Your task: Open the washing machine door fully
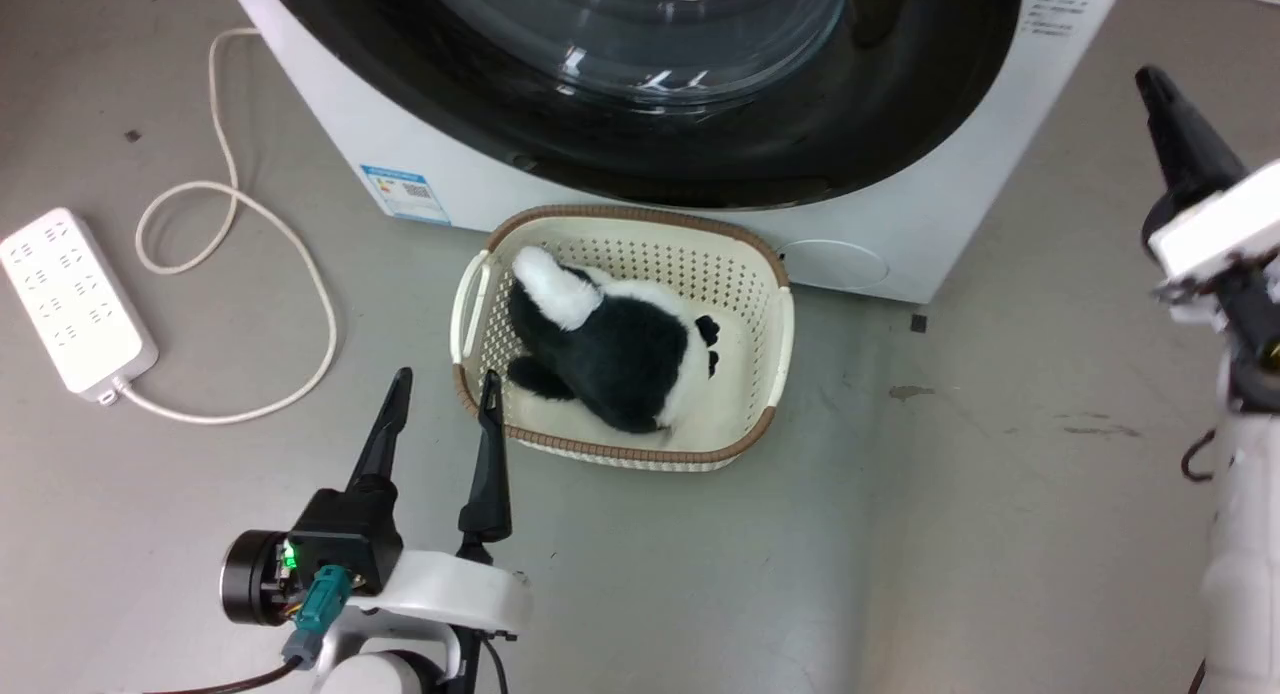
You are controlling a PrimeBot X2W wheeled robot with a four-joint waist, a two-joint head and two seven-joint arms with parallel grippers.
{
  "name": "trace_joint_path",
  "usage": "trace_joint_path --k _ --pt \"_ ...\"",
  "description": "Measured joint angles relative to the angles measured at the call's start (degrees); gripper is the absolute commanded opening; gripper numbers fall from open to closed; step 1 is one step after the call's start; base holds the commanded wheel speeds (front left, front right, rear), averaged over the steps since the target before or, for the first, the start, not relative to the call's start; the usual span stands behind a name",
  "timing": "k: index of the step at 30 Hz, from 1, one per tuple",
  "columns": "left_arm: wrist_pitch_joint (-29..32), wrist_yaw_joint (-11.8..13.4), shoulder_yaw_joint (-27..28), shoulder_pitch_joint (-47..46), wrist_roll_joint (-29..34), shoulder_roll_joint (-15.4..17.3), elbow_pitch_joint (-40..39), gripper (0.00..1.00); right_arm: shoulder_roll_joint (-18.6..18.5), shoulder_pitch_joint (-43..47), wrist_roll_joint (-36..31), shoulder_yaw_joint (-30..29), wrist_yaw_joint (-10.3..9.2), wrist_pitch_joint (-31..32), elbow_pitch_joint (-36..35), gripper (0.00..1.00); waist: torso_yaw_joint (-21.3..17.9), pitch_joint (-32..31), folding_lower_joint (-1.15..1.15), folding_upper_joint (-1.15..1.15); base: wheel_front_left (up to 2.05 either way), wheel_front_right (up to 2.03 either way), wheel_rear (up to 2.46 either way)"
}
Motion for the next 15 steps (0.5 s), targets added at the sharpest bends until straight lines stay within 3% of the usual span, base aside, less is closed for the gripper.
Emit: trace_joint_path --k 15 --pt "-2.01 1.92 -3.12 -1.33 -2.3 0.0 -1.09 1.0 0.12 -20.67 4.09 -13.43 -0.02 16.07 17.8 0.0 3.77 4.61 0.0 0.0 0.0 0.0 0.0"
